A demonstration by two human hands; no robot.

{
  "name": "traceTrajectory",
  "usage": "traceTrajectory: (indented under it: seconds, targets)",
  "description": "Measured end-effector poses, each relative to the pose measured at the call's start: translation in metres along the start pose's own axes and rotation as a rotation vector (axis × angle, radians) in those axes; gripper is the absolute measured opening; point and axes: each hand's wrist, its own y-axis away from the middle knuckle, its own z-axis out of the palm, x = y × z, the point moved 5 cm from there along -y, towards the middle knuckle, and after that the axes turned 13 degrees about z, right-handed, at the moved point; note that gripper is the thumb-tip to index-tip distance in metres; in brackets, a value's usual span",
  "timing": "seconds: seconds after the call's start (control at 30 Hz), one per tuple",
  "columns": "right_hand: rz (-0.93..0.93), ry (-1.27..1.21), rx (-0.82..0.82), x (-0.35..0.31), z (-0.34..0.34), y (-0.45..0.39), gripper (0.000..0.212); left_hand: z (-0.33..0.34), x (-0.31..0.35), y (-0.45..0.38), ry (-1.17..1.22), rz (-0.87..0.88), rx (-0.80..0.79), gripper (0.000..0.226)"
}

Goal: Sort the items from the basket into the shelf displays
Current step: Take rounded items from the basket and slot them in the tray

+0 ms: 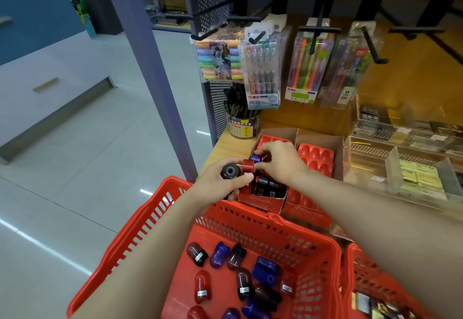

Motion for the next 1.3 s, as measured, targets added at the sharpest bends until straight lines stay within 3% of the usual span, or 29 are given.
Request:
traceTrajectory:
  seconds: [0.1, 0.17, 0.27, 0.5, 0.57, 0.63, 0.73, 0.9, 1.3]
  targets:
    - [-0.018, -0.071, 0.031, 0.003, -0.015, 0.004, 0.028, 0.000, 0.004, -0.004, 0.045, -0.008, 0.030, 0.030]
    - [-0.016, -0.292, 0.056, 0.003, -0.032, 0.011, 0.028, -0.002, 0.012, -0.008, 0.049, 0.010, 0.047, 0.029]
    - [-0.062, -0.524, -0.136, -0.005, -0.046, 0.023, 0.025, -0.001, 0.028, -0.014, 0.023, 0.079, 0.060, 0.023]
    - [-0.141, -0.330, -0.185, -0.016, -0.057, 0.025, 0.033, 0.012, 0.038, -0.019, 0.000, 0.140, 0.155, 0.030]
    - [-0.120, -0.292, -0.086, -0.011, -0.062, 0.017, 0.032, 0.008, 0.037, -0.021, -0.041, 0.127, 0.239, 0.036]
    - [-0.019, -0.283, 0.111, 0.003, -0.070, 0.005, 0.032, 0.003, 0.033, -0.025, -0.086, 0.078, 0.287, 0.043]
    - [0.143, -0.310, 0.232, 0.027, -0.068, -0.011, 0.035, 0.009, 0.024, -0.027, -0.135, -0.017, 0.173, 0.034]
    - [0.148, -0.277, 0.226, 0.027, -0.039, -0.030, 0.033, 0.014, 0.017, -0.028, -0.040, 0.014, 0.117, 0.024]
    - [0.144, -0.050, 0.127, 0.013, -0.005, -0.045, 0.031, 0.010, 0.008, -0.026, -0.018, 0.105, 0.116, 0.029]
